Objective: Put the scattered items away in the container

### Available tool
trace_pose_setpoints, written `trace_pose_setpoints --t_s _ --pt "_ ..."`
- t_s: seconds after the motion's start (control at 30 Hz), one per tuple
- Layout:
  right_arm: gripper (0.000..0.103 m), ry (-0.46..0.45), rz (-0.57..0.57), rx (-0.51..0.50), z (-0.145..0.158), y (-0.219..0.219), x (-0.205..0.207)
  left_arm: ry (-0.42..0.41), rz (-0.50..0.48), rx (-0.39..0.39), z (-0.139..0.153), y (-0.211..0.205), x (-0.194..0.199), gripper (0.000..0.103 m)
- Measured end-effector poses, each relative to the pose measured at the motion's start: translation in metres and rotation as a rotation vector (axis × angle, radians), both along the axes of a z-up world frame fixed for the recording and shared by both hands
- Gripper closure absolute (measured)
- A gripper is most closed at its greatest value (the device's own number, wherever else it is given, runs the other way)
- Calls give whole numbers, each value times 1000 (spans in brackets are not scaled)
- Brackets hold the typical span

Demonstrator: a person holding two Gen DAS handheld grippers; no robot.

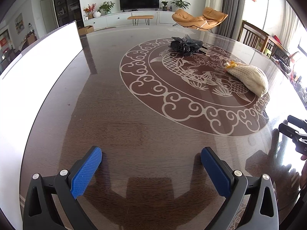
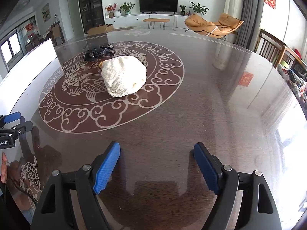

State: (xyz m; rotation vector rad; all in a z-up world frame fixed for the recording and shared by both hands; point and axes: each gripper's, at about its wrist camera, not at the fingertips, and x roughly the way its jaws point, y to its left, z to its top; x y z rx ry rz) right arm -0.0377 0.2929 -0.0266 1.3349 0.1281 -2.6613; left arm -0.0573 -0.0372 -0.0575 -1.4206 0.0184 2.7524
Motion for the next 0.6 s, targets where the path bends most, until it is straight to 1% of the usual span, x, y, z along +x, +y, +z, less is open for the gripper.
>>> trace_pose_setpoints --t_s 0.07,0.17,0.27,0.3,0.4,0.5,0.6 --pt "23 12 84 10 4 -4 -5 2 0 4 0 0 1 0" --pt "23 80 218 39 16 -10 -16 1 0 2 0 0 1 0" --pt "23 132 343 139 26 -23 -35 -1 0 -4 0 0 1 0" --pt "23 143 380 151 29 -26 -41 -1 0 -4 1 0 1 0" --pt "23 131 460 112 37 -38 -64 -1 0 -4 0 0 1 0" --pt "23 129 481 110 31 -52 -85 -1 0 -4 0 0 1 0" --pt "23 71 416 125 10 -59 -111 -1 -1 -5 1 0 1 0"
